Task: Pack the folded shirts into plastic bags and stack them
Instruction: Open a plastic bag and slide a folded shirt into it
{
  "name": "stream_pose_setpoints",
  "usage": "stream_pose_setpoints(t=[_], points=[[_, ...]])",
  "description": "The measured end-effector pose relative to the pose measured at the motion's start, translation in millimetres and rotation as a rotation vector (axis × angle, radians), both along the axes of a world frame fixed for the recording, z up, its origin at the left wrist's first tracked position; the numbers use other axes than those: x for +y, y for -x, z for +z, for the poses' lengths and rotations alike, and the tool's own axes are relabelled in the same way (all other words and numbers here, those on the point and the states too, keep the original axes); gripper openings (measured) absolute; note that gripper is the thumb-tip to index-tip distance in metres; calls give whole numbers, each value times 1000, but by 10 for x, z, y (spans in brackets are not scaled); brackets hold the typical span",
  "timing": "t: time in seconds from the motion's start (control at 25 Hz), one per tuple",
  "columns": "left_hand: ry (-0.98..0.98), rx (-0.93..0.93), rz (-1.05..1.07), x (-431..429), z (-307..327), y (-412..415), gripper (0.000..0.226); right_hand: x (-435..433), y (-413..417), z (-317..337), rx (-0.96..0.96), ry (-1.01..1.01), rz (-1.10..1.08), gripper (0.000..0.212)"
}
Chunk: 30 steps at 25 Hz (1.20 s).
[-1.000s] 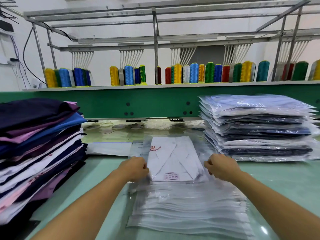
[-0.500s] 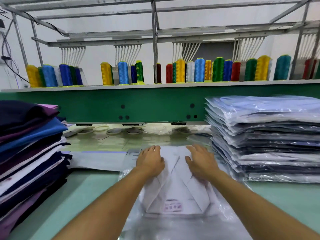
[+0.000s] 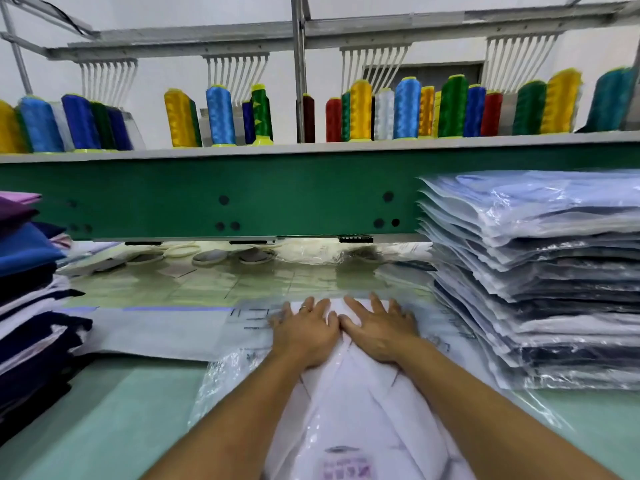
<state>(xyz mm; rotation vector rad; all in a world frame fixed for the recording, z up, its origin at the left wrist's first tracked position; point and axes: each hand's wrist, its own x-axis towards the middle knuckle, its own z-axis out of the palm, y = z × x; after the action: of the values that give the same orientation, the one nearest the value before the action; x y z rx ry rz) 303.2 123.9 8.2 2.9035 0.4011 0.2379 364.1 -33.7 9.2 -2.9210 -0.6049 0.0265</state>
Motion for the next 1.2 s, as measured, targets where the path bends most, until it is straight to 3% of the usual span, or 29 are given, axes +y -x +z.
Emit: stream_pose_setpoints(t=[0.12,0.2,0.36,0.56,0.8,1.0,1.2], points=[[22,-16,65,67,-22,49,73,-101,-9,-5,3,-41,-26,100],[64,-30,64,94,-31,103,80,-193,-5,-11,19,-78,-50,104],[125,-28,97,136,-25,286,87,-394,23,-26,0,-72,-90,92],[-41,118,224,130,209,603,89,-539,257,87,-186,58,-168,70],[-59,-42,153,-77,471,1077,74,-527,720,308,-314,-37,-84,66],[23,-37,72,-450,474,1533,64,-332,1345,376,-257,-117,-10,60],[88,37,73,-625,-5,2003,60,-314,2005,-21,-137,-64,90,55]])
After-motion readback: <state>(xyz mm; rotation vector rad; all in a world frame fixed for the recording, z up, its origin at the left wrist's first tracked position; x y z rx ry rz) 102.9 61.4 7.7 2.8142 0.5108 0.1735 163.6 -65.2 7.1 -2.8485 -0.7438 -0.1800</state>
